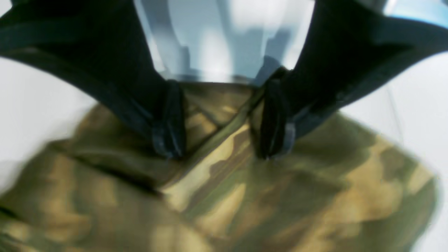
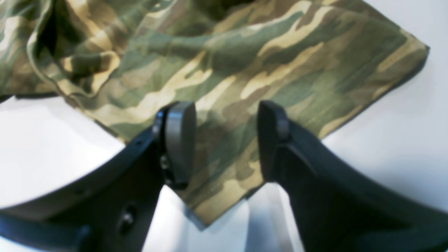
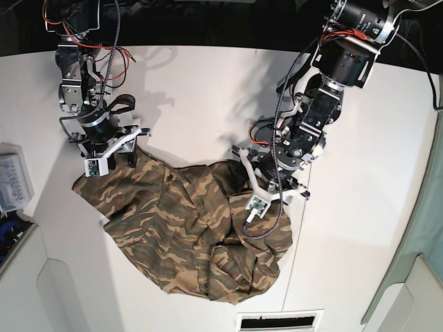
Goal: Layout the t-shirt on the table in an organized manner, then fold the t-shirt properly
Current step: 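Lower both grippers and grasp two edges of the camouflage shirt, then pull the grasped edges apart to stretch the shirt out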
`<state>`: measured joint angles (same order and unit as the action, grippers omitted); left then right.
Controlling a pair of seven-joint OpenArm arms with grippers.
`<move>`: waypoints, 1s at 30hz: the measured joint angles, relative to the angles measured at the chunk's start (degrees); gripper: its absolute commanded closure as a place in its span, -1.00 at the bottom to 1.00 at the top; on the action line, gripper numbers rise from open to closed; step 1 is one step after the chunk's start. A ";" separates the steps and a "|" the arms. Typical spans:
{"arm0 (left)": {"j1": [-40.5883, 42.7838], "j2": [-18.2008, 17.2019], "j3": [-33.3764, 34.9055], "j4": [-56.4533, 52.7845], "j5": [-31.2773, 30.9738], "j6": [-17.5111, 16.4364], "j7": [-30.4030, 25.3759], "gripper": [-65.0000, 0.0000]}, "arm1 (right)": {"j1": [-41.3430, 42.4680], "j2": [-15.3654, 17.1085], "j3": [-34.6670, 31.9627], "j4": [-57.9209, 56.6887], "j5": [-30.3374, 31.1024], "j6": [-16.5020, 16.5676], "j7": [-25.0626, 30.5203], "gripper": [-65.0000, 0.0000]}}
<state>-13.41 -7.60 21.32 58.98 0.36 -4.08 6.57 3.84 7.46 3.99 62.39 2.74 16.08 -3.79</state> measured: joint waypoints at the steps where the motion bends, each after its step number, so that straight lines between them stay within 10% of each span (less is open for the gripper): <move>1: -0.15 -0.02 -0.02 -0.02 -0.15 1.16 -0.13 -0.16 | 0.00 0.00 0.00 0.00 0.00 0.00 0.02 0.14; 5: -1.60 -0.02 -0.02 -0.02 0.00 2.16 -0.22 -0.11 | 0.00 0.00 0.00 0.00 -0.02 0.00 -0.02 0.21; 10: -1.53 -0.02 -0.02 -0.02 -0.15 2.14 0.55 1.00 | 0.02 0.00 0.02 -0.07 -0.68 0.00 -0.09 1.00; 21: -1.53 -5.66 -4.57 6.49 -4.39 9.20 6.67 1.00 | 0.13 0.00 3.78 -0.07 -4.52 0.96 -0.35 1.00; 30: 0.00 -8.55 -16.06 13.33 -14.25 -0.46 15.41 1.00 | -0.52 4.33 13.00 -0.11 -0.04 3.74 -2.75 1.00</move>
<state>-13.41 -16.14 5.26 72.31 -13.89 -4.54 21.98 3.31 11.79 16.99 62.28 2.70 19.81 -6.55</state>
